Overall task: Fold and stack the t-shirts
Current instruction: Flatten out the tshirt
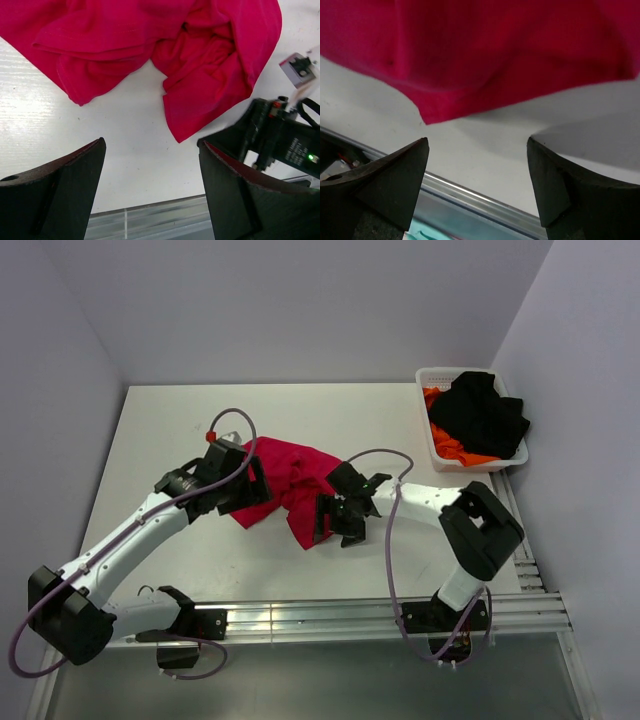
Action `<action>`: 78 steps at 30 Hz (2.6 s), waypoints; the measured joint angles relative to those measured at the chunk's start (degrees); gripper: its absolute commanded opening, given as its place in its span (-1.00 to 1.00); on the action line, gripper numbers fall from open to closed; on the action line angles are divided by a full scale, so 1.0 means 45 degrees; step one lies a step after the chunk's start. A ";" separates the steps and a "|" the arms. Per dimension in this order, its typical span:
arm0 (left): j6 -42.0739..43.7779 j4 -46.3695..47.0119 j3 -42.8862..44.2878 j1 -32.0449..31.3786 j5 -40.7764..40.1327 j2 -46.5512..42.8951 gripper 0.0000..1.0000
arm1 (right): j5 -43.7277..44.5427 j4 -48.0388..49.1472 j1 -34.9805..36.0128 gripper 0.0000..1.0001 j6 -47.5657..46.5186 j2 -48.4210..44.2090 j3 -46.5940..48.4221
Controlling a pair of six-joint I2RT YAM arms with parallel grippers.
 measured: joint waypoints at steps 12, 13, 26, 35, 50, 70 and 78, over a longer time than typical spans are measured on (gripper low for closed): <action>-0.0238 -0.0967 0.0073 -0.0010 -0.0486 -0.0806 0.64 | -0.0573 0.0937 0.0000 0.36 0.0374 0.1894 0.1608; -0.0243 -0.1049 0.0073 -0.0010 -0.0525 -0.0835 0.64 | -0.0559 0.0996 0.0000 0.21 0.0379 0.2001 0.1666; -0.0160 -0.1287 0.0073 -0.0010 -0.0646 -0.0753 0.63 | -0.0257 0.1020 0.0000 -1.00 0.0379 0.2540 0.1749; 0.0461 -0.1175 0.2467 -0.0024 -0.0617 0.0520 0.63 | 0.2263 -0.1554 -0.2846 -1.00 -0.0238 -0.2424 0.0364; 0.1797 -0.0835 0.5824 -0.2565 -0.3045 0.8514 0.45 | 0.3405 -0.3191 -0.4167 -1.00 -0.0835 -0.4056 -0.0612; 0.2628 -0.0986 0.6581 -0.2497 -0.5654 1.0856 0.29 | 0.3434 -0.3201 -0.4211 -1.00 -0.1282 -0.4600 -0.1044; 0.2900 -0.1035 0.7553 -0.2171 -0.5853 1.1434 0.18 | 0.3400 -0.3191 -0.4367 -1.00 -0.1409 -0.4595 -0.1083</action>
